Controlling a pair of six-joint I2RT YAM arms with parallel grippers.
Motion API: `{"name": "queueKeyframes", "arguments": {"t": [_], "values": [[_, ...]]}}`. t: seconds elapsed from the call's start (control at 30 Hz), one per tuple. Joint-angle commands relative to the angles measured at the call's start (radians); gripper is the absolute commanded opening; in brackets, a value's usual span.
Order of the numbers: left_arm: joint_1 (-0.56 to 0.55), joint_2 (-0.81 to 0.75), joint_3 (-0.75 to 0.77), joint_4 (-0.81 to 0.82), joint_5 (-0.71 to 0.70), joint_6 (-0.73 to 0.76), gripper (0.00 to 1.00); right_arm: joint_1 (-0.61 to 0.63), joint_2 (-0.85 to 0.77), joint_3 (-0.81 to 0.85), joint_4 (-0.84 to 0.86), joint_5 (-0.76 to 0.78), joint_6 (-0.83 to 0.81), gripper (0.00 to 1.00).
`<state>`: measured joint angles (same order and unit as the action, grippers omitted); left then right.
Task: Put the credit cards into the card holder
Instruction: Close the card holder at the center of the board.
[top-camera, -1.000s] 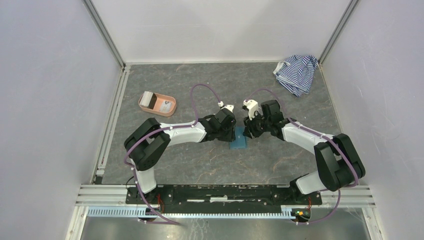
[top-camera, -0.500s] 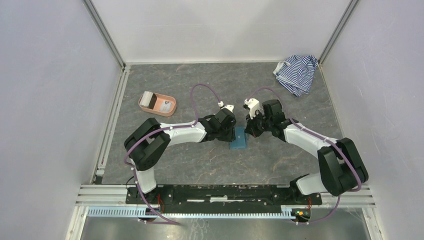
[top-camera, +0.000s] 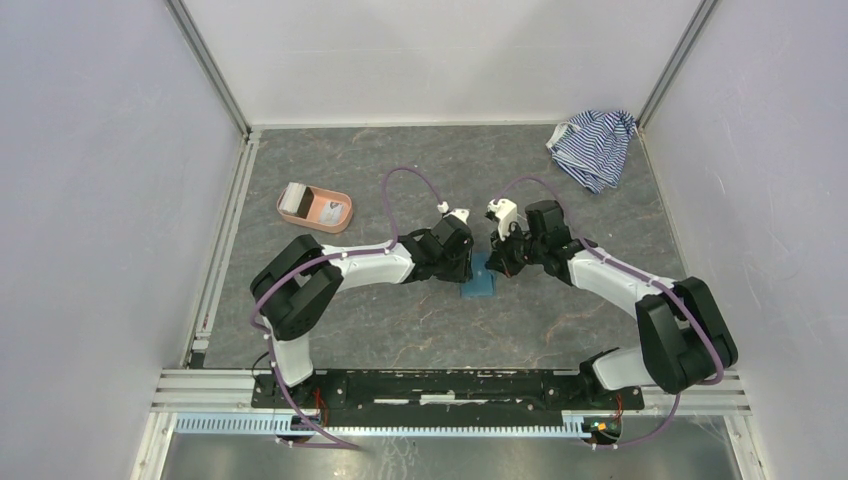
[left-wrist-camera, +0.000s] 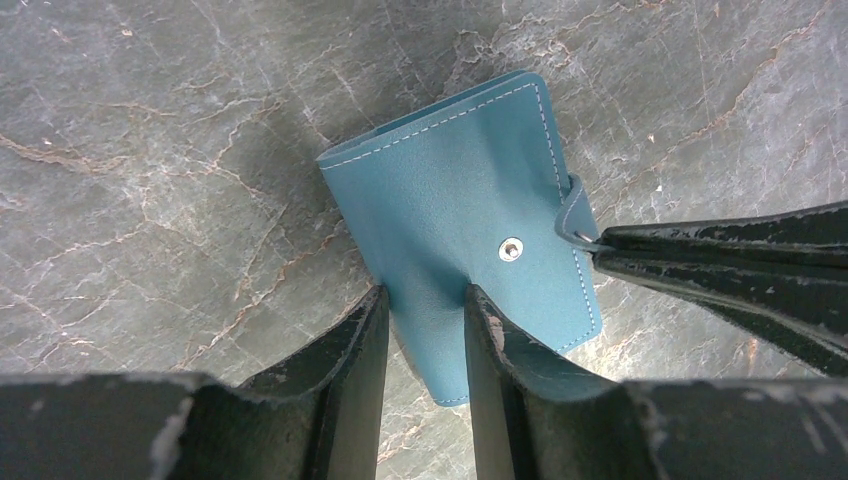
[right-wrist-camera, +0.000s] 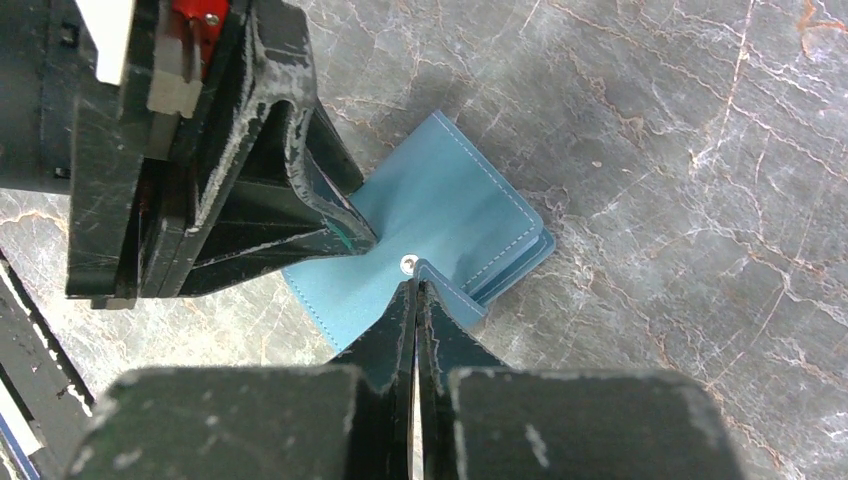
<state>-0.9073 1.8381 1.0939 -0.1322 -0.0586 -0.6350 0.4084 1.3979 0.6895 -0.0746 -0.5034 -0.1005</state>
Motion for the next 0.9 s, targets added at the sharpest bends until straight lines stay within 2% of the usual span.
{"name": "queueKeyframes", "arguments": {"t": [0.0, 0.3, 0.87], "values": [[-0.007, 0.049, 0.009, -0.037, 0.007, -0.022, 0.39, 0.022, 0.008, -0.001, 0.059, -0.042, 0.008, 0.0], [-0.007, 0.054, 0.011, -0.037, 0.011, -0.025, 0.39, 0.064, 0.039, 0.013, 0.043, 0.084, -0.028, 0.0], [-0.007, 0.055, 0.006, -0.027, 0.02, -0.028, 0.38, 0.115, 0.051, 0.016, 0.064, 0.199, -0.062, 0.0]]}}
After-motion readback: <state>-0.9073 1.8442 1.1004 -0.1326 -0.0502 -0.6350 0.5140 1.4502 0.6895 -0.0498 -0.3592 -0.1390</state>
